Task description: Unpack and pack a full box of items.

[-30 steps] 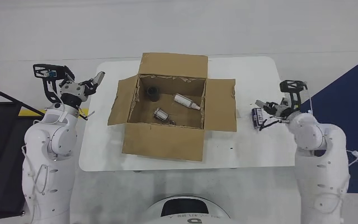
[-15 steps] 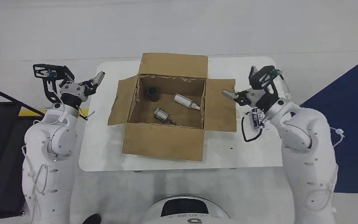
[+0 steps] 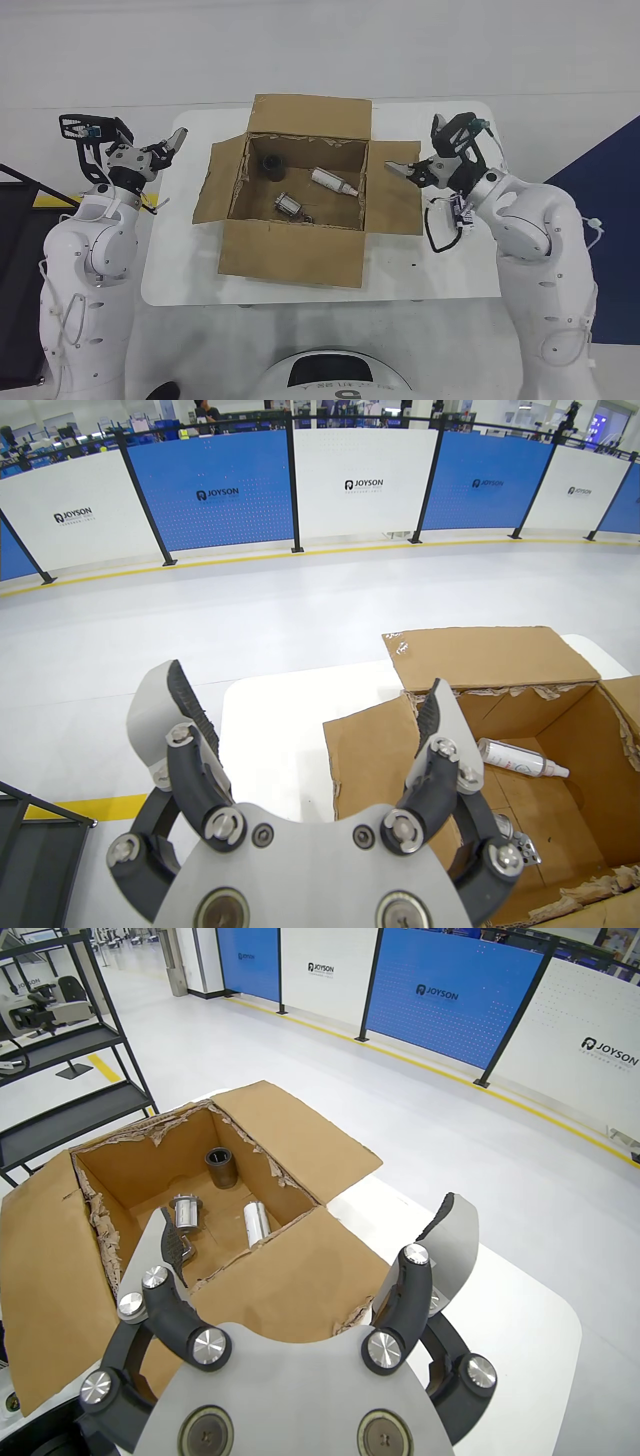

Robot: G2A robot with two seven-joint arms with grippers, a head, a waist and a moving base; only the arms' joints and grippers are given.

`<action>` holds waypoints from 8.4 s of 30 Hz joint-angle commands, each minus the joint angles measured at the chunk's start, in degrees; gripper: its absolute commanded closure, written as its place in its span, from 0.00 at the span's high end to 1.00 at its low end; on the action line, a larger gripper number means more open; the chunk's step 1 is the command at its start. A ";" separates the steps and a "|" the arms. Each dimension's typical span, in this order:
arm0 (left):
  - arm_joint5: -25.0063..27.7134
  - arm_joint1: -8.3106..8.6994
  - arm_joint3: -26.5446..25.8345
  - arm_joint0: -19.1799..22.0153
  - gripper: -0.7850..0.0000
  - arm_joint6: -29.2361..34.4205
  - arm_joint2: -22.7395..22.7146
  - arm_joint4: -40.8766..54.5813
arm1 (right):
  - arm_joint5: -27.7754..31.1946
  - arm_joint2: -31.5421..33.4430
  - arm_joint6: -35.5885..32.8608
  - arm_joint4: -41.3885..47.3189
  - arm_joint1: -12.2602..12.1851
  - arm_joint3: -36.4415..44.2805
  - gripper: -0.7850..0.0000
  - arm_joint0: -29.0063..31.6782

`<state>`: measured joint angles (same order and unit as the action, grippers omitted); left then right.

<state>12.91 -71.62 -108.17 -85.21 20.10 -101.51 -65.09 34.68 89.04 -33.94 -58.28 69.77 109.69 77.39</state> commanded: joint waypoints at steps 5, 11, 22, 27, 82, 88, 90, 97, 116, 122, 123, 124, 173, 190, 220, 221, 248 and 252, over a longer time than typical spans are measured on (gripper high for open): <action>0.00 0.00 0.00 0.00 1.00 0.00 0.00 0.00 | 1.14 -15.04 -5.35 -5.95 0.78 0.26 1.00 -7.65; 0.00 0.00 0.00 0.00 1.00 0.00 0.00 0.00 | -0.28 -29.30 -9.03 -7.01 2.68 -7.20 1.00 -16.61; 0.00 0.00 0.00 0.00 1.00 0.00 0.00 0.00 | -18.11 -49.41 -15.69 -4.24 9.52 -27.67 1.00 -30.00; 0.00 0.00 0.00 0.00 1.00 0.00 0.00 0.00 | -19.59 -54.21 -15.40 1.02 12.91 -37.05 1.00 -34.71; 0.00 0.00 0.00 0.00 1.00 0.00 0.00 0.00 | -35.20 -46.42 -15.17 -15.31 14.50 -25.13 0.00 -27.60; 0.00 0.00 0.00 0.00 1.00 0.00 0.00 0.00 | -36.27 -34.47 -13.47 -27.07 9.81 -2.69 0.00 -10.61; 0.00 0.00 0.00 0.00 1.00 0.00 0.00 0.00 | -36.56 -31.61 -11.65 -27.93 9.14 1.04 0.00 -6.94; 0.00 0.00 0.00 0.00 1.00 0.00 0.00 0.00 | -39.07 -19.83 -2.87 -28.65 7.20 11.60 0.00 8.04; 0.00 0.00 0.00 0.00 1.00 0.00 0.00 0.00 | -42.29 -9.90 4.05 -17.94 6.72 14.23 0.00 17.95; 0.00 0.00 0.00 0.00 1.00 0.00 0.00 0.00 | -42.26 5.42 10.32 -2.81 6.32 5.86 0.00 22.87; 0.00 0.00 0.00 0.00 1.00 0.00 0.00 0.00 | -41.22 7.75 10.52 -0.13 6.21 3.04 0.00 22.90; 0.00 0.00 0.00 0.00 1.00 0.00 0.00 0.00 | -40.70 8.87 10.37 1.19 6.14 1.56 0.00 22.84; 0.00 0.00 0.00 0.00 1.00 0.00 0.00 0.00 | -50.93 9.96 2.63 -6.35 5.33 -12.86 0.30 17.30; 0.00 0.00 0.00 0.00 1.00 0.00 0.00 0.00 | -53.07 9.28 2.13 -6.48 5.53 -9.39 0.42 18.89; 0.00 0.00 0.00 0.00 1.00 0.00 0.00 0.00 | -20.96 14.26 11.11 21.35 5.63 13.82 0.91 27.67; 0.00 0.00 0.00 0.00 1.00 0.00 0.00 0.00 | -20.07 13.27 9.97 21.06 5.54 15.00 0.91 27.41; 0.00 0.00 0.00 0.00 1.00 0.00 0.00 0.00 | -14.20 -22.63 -22.74 4.61 5.69 0.73 1.00 -10.96; 0.00 0.00 0.00 0.00 1.00 0.00 0.00 0.00 | -16.07 -30.91 -28.77 2.08 6.92 -8.19 1.00 -19.74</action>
<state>12.91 -71.62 -108.17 -85.21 20.10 -101.51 -65.09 19.38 60.45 -60.87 -54.62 76.43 104.34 60.29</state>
